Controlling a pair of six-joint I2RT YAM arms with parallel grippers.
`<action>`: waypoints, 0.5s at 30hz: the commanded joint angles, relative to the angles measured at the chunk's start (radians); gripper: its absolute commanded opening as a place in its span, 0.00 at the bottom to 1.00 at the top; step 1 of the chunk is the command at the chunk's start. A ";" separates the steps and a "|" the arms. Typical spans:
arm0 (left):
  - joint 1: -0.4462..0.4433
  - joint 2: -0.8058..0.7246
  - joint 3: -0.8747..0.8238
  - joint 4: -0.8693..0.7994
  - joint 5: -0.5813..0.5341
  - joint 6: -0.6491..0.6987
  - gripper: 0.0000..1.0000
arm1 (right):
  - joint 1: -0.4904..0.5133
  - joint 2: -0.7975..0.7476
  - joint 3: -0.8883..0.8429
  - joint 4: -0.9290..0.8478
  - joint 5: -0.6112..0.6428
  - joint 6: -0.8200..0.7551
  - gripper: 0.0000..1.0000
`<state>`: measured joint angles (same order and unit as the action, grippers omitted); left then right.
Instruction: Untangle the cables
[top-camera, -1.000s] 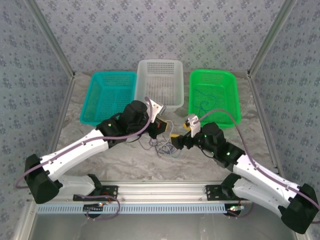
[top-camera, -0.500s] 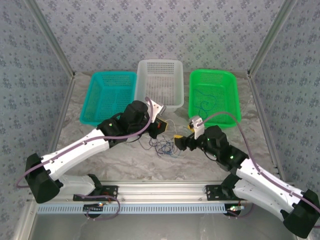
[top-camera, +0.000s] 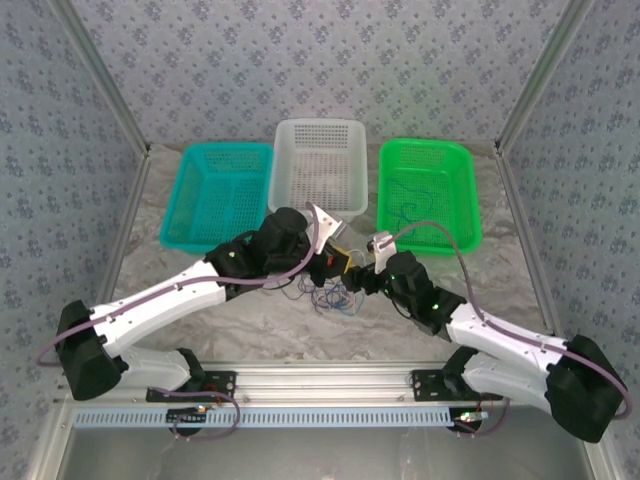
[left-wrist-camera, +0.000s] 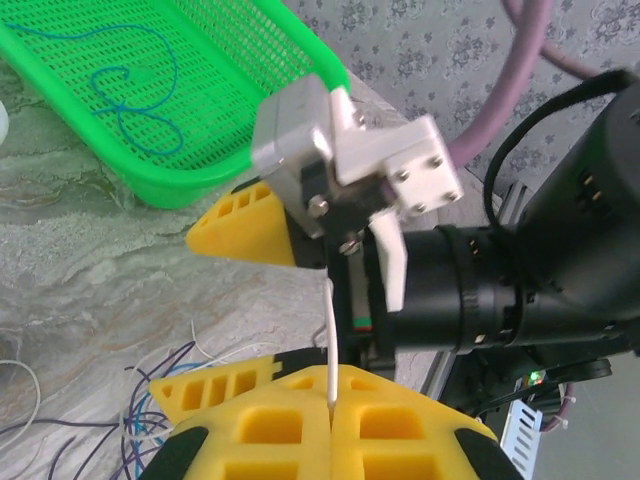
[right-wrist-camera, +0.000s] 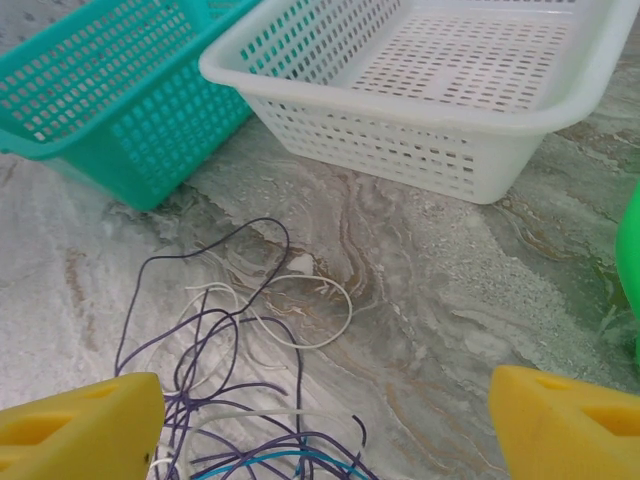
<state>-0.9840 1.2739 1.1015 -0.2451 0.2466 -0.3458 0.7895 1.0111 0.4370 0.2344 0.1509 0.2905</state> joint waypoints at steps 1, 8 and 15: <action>-0.003 -0.053 0.046 0.033 -0.002 0.002 0.00 | 0.011 0.036 0.023 0.063 0.074 0.041 0.82; -0.001 -0.100 0.144 0.012 -0.034 0.054 0.00 | 0.034 0.127 0.029 0.019 0.060 0.077 0.73; 0.015 -0.134 0.234 -0.002 -0.033 0.088 0.02 | 0.039 0.172 0.027 -0.058 0.125 0.134 0.64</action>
<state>-0.9806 1.1706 1.2808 -0.2462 0.2199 -0.2951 0.8234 1.1725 0.4389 0.2317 0.2249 0.3828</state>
